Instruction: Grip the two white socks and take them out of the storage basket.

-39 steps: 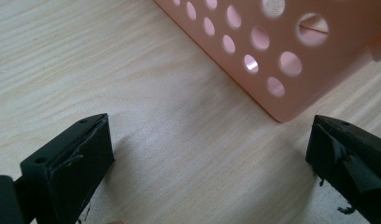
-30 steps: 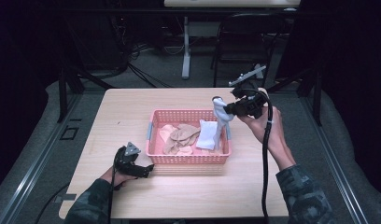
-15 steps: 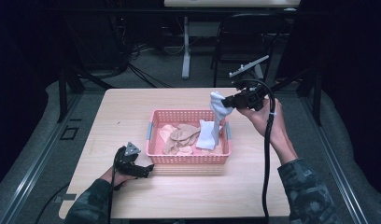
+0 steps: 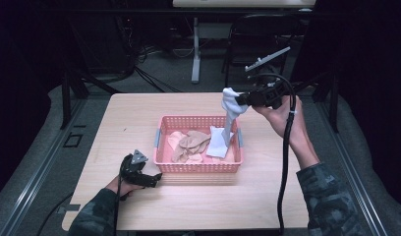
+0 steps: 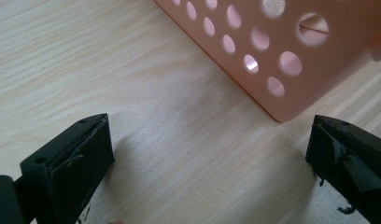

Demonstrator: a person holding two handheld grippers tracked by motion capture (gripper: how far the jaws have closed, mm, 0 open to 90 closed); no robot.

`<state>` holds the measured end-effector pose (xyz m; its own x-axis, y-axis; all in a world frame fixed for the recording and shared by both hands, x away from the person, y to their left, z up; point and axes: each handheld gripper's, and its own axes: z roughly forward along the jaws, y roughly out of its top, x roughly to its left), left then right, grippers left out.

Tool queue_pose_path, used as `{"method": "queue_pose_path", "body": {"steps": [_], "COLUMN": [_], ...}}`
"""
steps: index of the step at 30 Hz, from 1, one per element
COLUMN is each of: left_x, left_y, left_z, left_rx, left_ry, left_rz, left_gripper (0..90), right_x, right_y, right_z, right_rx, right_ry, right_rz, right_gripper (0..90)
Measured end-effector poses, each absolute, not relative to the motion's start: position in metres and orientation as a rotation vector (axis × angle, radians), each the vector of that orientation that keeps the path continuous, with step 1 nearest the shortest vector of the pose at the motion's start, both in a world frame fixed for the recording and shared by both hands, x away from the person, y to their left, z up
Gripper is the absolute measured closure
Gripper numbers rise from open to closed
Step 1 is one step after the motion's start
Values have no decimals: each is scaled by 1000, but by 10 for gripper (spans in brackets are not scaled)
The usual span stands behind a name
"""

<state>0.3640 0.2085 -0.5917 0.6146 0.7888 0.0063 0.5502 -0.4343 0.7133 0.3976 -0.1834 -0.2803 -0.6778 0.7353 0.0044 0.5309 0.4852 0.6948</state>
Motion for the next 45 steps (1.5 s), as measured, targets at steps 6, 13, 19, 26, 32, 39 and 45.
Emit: {"method": "queue_pose_path", "body": {"steps": [6, 13, 19, 26, 32, 39, 45], "left_x": [364, 364, 364, 364, 364, 364, 364], "left_y": [208, 208, 209, 209, 208, 209, 209], "left_z": [-592, -592, -592, -592, -592, -592, -592], "left_rx": [2148, 2149, 2153, 2154, 2150, 2151, 2154], "left_ry": [1052, 1051, 1046, 1046, 1050, 1050, 1047], "left_rz": [445, 445, 449, 449, 448, 449, 450], "left_gripper": [5, 5, 5, 5, 5, 5, 5], "right_x": [398, 394, 389, 382, 376, 374, 376], "right_y": [-190, -202, -220, -249, -272, -292, -301], "right_z": [-274, -271, -267, -266, -267, -282, -300], "right_rx": [1077, 1102, 1136, 1191, 1237, 1272, 1306], "right_ry": [2423, 2390, 2352, 2298, 2262, 2222, 2208], "right_rz": [992, 1012, 1011, 1003, 977, 967, 949], "right_gripper": [859, 859, 860, 859, 858, 859, 858]}}
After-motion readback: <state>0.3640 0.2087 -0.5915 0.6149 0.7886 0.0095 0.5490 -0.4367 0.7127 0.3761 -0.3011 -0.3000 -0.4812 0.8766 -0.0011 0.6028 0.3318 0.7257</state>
